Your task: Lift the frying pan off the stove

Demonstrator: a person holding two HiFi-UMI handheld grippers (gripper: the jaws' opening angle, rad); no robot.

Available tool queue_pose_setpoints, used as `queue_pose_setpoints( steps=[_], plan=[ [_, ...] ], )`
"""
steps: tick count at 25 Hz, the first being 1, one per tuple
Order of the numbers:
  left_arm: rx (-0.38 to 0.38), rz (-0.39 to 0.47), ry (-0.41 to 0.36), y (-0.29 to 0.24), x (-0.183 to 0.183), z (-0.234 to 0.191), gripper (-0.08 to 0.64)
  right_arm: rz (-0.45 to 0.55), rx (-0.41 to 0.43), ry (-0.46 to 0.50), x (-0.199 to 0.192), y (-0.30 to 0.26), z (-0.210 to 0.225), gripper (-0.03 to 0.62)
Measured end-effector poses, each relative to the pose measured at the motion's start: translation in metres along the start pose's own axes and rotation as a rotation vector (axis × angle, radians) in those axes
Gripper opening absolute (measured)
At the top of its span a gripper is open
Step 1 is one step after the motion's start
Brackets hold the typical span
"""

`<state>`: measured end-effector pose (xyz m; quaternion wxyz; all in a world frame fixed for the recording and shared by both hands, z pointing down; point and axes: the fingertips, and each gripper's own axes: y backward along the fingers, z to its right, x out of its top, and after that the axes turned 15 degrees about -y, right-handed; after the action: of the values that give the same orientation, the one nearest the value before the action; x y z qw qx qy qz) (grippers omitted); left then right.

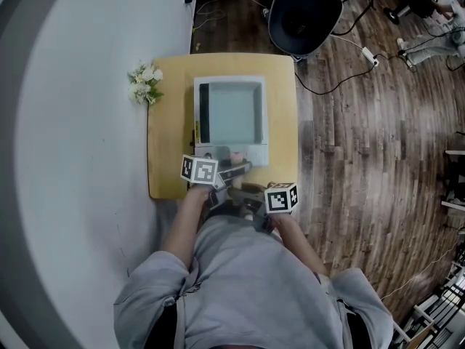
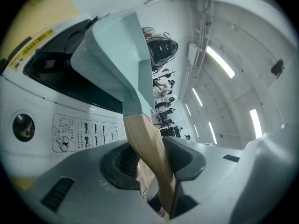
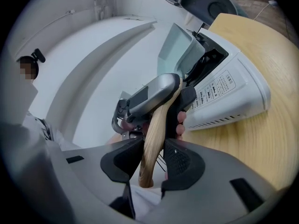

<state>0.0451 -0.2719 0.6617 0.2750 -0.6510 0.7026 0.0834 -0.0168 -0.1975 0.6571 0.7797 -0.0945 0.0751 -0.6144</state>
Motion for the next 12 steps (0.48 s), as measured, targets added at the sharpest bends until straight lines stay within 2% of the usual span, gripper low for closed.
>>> queue_pose_setpoints(
  steps=[4,7,12],
  plan=[
    [0.032,0.008,-0.095,0.002,-0.006,0.019,0.143,-0.007,0.001,0.067,-0.014,0.009,-0.008,0.124],
    [0.03,0.046,-0.149,0.004,-0.008,0.04,0.141,-0.005,0.005,0.122,-0.025,0.019,-0.016,0.123],
    [0.027,0.1,-0.19,0.01,-0.02,0.072,0.14,0.011,0.053,0.194,-0.05,0.036,-0.029,0.121]
  ],
)
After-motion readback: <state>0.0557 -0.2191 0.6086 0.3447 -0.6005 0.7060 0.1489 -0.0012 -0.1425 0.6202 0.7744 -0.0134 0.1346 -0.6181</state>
